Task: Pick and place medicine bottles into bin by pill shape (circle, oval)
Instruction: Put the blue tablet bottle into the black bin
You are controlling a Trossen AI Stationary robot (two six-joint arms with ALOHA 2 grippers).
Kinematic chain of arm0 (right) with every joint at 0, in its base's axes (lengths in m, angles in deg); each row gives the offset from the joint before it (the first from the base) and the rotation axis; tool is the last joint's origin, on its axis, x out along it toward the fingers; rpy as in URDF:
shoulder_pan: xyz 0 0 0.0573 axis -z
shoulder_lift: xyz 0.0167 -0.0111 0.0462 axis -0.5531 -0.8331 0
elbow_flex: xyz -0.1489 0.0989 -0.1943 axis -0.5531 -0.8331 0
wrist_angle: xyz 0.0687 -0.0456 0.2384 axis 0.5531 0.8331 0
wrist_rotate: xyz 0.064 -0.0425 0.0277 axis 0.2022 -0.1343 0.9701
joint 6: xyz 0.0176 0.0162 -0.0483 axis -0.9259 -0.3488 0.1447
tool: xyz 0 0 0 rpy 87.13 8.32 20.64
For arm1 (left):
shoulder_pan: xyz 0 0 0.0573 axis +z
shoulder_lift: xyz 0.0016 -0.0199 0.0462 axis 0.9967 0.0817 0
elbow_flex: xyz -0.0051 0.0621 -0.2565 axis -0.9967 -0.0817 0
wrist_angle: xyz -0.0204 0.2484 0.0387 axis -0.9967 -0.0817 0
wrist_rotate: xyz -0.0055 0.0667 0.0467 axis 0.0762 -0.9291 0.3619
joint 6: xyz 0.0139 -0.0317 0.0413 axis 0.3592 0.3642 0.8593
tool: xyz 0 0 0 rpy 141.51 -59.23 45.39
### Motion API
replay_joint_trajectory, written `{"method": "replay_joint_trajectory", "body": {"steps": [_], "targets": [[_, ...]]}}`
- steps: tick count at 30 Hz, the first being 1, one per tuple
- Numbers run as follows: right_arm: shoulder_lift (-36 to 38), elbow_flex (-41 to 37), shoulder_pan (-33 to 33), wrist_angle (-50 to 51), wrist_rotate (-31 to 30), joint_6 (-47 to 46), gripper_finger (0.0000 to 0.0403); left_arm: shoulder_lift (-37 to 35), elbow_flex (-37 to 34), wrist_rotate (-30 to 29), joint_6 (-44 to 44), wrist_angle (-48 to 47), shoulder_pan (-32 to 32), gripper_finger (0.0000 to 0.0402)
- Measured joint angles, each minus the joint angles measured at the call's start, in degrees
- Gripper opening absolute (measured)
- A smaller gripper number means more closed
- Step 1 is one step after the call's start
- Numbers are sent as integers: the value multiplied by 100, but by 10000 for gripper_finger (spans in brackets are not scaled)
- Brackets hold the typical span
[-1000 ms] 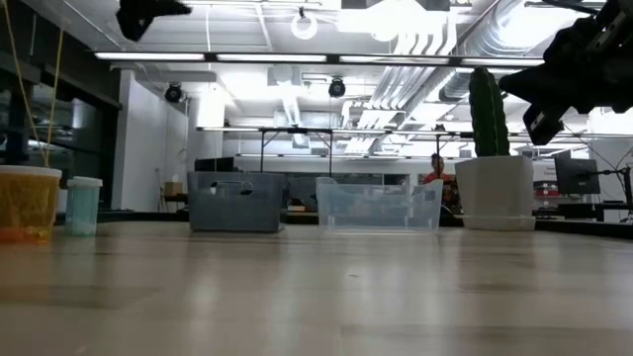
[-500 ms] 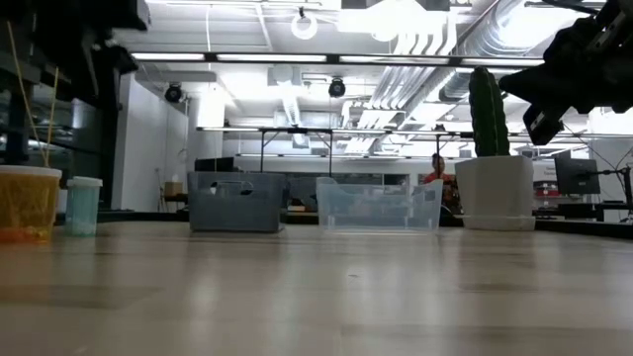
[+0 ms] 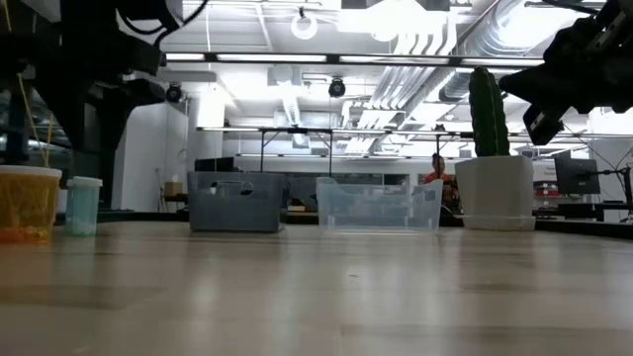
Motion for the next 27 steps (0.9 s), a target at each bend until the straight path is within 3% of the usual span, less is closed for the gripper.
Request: {"method": "replay_joint_trajectory", "body": {"steps": [13, 27], "targets": [[0, 0, 2, 0, 0, 0, 0, 982, 0, 185, 393, 25, -25, 198], [0, 0, 1, -2, 0, 0, 0, 1184, 0, 162, 502, 146, -337, 198]]}}
